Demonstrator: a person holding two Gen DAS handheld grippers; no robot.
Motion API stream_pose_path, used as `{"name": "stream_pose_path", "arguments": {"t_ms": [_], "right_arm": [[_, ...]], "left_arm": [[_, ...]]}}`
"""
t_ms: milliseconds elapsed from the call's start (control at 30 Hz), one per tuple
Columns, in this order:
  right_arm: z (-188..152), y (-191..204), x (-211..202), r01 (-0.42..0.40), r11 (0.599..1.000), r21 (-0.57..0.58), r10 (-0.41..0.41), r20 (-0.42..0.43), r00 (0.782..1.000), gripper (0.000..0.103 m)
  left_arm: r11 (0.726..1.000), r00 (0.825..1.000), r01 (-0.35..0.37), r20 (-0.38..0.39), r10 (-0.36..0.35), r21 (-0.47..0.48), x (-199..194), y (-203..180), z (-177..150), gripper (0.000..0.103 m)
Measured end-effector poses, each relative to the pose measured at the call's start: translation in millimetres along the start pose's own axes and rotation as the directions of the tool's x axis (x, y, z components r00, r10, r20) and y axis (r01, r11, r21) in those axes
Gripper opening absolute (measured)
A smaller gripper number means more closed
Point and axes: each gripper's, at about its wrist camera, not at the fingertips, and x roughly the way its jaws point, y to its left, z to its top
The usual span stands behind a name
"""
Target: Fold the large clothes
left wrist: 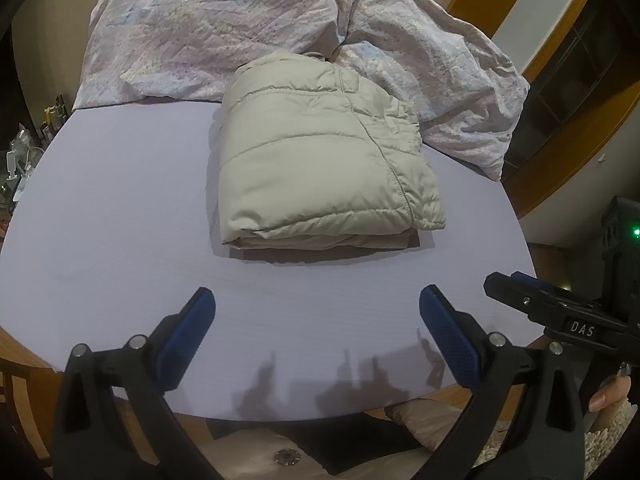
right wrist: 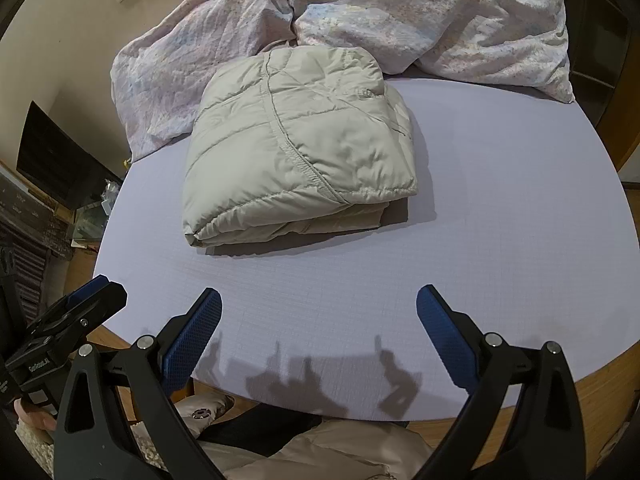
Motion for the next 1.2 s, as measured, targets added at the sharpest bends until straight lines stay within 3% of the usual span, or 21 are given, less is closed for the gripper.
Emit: {"name": "stream_pose_path", "arguments": {"t_ms": [1200], "right_arm": [[2.2, 1.7, 3.9, 0.0, 1.0, -0.001, 0.0, -0.005, 1.0, 0.1]], "left_arm": [[1.0, 1.0, -0.018, -0.012, 0.018, -0.003, 3.6, 5.2, 4.5, 0.101]]}}
